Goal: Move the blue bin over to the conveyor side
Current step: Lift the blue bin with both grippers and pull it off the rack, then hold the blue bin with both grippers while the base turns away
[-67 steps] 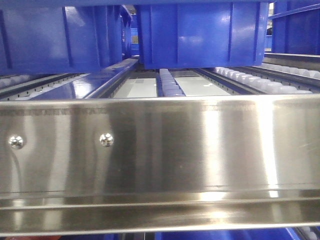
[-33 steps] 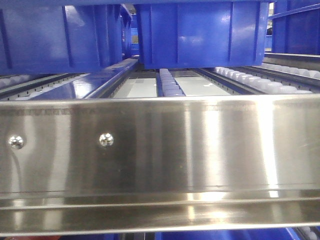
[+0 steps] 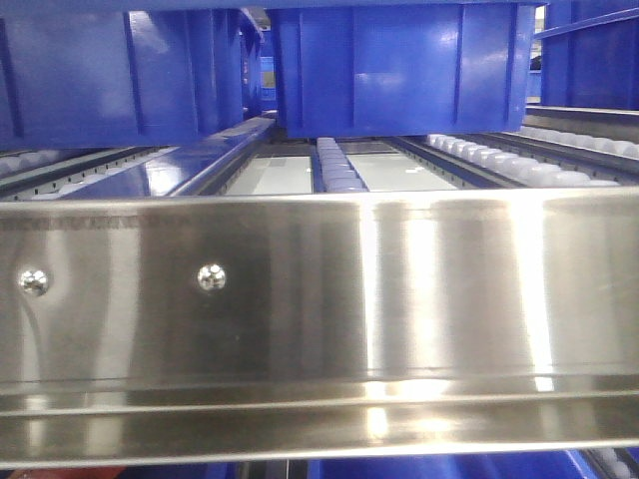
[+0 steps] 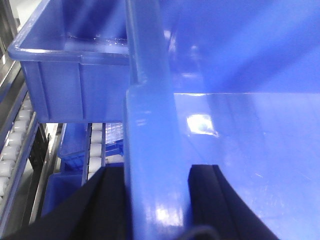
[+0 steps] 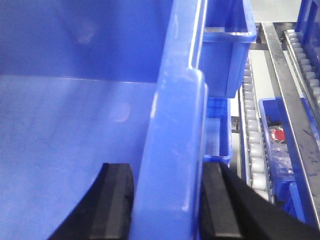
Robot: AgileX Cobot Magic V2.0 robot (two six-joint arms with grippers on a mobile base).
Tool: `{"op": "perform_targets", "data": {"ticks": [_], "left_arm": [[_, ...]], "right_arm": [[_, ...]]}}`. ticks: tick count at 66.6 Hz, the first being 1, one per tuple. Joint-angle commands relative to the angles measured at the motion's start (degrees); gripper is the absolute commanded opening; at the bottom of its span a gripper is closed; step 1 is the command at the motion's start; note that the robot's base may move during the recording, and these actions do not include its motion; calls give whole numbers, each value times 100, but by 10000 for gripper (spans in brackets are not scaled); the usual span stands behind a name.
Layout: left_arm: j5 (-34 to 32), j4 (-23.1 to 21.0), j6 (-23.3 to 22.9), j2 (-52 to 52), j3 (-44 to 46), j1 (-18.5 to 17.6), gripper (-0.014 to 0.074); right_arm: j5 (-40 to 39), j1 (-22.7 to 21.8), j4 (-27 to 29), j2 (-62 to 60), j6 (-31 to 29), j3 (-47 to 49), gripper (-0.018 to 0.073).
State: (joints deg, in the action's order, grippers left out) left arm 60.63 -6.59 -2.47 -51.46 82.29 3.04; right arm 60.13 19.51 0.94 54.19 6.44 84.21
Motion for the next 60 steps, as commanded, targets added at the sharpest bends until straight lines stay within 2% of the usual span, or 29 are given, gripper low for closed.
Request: {"op": "perform_targets", "data": {"ticks": [1, 60], "left_arm": [[-711, 559, 82, 95, 96, 25, -13], [-725, 559, 82, 252, 96, 25, -13]], "right_arm": [[-535, -62, -727, -133, -142, 89, -79], [-535, -62, -727, -133, -142, 89, -79]]}}
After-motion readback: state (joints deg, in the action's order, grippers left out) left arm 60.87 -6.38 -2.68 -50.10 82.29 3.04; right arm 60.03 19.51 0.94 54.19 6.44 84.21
